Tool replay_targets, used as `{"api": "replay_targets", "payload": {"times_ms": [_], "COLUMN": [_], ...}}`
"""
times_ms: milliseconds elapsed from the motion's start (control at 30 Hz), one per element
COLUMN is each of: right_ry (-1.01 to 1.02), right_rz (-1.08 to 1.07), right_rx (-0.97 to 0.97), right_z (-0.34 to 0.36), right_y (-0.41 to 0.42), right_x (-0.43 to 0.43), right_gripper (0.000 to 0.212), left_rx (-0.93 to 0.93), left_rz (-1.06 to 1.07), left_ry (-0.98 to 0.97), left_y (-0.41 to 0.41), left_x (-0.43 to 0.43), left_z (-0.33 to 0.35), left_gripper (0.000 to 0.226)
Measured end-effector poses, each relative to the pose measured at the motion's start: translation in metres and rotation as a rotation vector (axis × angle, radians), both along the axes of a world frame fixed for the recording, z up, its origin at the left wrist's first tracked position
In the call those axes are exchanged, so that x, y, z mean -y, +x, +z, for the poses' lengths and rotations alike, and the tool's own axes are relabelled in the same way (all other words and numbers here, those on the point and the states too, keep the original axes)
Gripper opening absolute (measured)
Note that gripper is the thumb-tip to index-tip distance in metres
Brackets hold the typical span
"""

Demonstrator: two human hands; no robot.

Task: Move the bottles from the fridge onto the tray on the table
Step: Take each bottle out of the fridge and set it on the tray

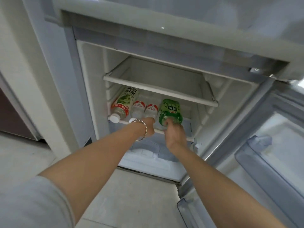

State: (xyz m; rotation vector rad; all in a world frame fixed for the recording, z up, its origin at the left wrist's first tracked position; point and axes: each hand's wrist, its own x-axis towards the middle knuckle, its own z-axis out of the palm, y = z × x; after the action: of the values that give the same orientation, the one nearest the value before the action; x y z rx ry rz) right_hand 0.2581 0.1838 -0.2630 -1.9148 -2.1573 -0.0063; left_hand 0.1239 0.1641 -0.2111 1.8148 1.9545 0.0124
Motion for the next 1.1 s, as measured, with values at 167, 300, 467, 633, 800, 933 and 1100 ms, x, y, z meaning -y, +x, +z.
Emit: {"api": "replay_targets", "payload": {"times_ms": [167,300,467,633,800,933,1100], "right_ry": [0.157,0.041,-0.049,-0.096,-0.025,-0.100,-0.273], "right_rz": [0.092,0.164,0.254,0.304,0.334,0.225,0.198], "right_rx": [0.122,0.092,0.043,-0.016,-0.147,-0.295,-0.503], "right_z": [0.061,0.111,0.184,0.246,0.311,0.349,0.355], "right_y": [0.019,0.024,0.039,0.053,0.092,0.132,0.191], "right_x": [0.027,0.065,0.113,0.158,0.211,0.241,0.270], "right_gripper": [0.038,0.038,0.036,0.030,0.047,0.077,0.059], "left_rx": [0.022,-0.013,-0.076,-0.046,-0.074,0.097,0.280], "left_rz": [0.010,-0.059,-0.196,-0.205,-0.208,-0.171,-0.263], "left_ry": [0.045,0.113,0.242,0.236,0.351,0.427,0.506], "left_y": [0.015,0.030,0.057,0.073,0.097,0.116,0.162], "left_x": [0.019,0.055,0.101,0.142,0.184,0.211,0.237], "left_z": [0.028,0.080,0.134,0.177,0.245,0.297,0.360], "left_gripper": [0.061,0.049,0.055,0.076,0.080,0.070,0.066]}}
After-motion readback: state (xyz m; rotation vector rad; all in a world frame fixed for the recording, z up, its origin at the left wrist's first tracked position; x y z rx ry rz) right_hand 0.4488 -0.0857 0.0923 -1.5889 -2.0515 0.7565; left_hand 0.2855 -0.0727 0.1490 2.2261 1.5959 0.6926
